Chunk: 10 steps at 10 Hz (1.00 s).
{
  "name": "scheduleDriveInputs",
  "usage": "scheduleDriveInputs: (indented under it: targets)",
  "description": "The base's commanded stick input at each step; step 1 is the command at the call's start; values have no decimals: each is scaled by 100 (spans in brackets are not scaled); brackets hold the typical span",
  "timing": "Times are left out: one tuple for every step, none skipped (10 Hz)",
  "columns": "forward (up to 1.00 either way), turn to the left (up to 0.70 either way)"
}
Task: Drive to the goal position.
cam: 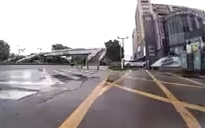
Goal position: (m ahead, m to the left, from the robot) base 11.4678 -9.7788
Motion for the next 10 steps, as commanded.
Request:
scheduleDriveInputs:
  targets:
    - [70, 0]
    - [70, 0]
    - [70, 0]
    - [70, 0]
    - [70, 0]
    - [70, 0]
    - [70, 0]
    - [70, 0]
    - [70, 0]
    - [70, 0]
